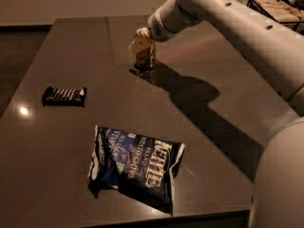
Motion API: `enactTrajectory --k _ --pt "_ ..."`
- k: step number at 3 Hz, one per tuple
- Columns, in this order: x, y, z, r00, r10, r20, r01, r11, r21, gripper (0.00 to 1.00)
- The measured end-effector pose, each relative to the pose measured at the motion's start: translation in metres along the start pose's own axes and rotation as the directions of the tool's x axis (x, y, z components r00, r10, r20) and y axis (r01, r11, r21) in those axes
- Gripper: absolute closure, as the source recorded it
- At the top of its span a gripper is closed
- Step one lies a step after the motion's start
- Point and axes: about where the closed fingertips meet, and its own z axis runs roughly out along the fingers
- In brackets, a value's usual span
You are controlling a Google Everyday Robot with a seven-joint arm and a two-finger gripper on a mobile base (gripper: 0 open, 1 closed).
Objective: Knock orange can over
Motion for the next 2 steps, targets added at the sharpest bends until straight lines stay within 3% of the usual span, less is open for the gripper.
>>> enactTrajectory --k 2 --pt "-0.003 0.005 -0.029 1.0 -0.014 0.017 0.015 0.997 -0.076 0.87"
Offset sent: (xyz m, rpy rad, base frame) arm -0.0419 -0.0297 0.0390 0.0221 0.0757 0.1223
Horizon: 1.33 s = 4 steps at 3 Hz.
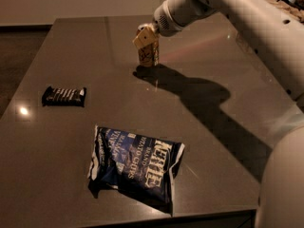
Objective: Knock orange can over
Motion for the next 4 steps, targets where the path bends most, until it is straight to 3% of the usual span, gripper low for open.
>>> enactTrajectory --k 1,2,3,4 --pt "0.003 0.018 -0.025 0.993 -0.083 -0.088 0.08 0.9961 -0.036 1.0" --pt "0.014 0.041 -0.04 0.95 -0.213 -0.229 0.196 0.9759 -0.096 1.0" --pt "0.026 0.066 -0.048 0.864 -0.362 -0.35 0.325 0.9319 -0.16 1.0" --pt "0.039 0.086 -0.049 0.757 -0.487 -0.435 0.433 0.873 -0.225 1.0"
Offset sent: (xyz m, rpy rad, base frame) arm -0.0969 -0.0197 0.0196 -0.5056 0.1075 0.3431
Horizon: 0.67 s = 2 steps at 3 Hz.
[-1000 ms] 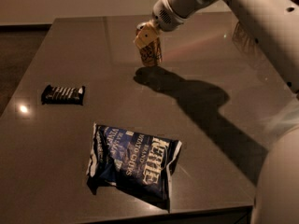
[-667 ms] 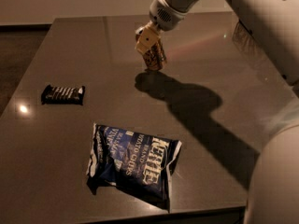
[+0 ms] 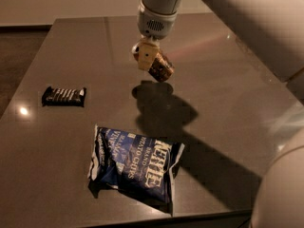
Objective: Knock orange can over
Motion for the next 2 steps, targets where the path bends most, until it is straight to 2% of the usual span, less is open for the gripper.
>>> enactTrajectory --k 1,2 --pt "0.0 0.021 0.009 0.984 -0.133 -0.114 0.133 0.9911 -0.011 0.74" --pt "0.0 0.032 0.017 0.966 -0.196 -0.171 0.196 0.9805 -0.018 0.51"
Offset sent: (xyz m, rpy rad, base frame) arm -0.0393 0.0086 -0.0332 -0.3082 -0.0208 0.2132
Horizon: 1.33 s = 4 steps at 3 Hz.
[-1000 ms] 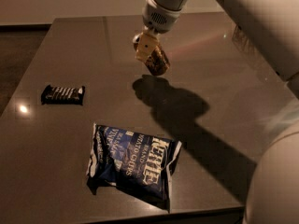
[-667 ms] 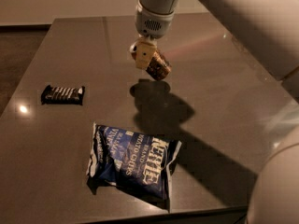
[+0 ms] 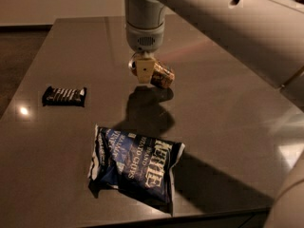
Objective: Knock orange can over
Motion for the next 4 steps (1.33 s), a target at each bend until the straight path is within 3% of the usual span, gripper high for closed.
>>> enactTrajectory --k 2,4 --pt "-0.005 0.0201 0.0129 0.995 -0.098 -0.019 0.097 0.9946 -0.037 0.05" --pt "-0.0057 0.0193 0.0129 0.995 -0.098 -0.017 0.097 0.9947 -0.032 0.0"
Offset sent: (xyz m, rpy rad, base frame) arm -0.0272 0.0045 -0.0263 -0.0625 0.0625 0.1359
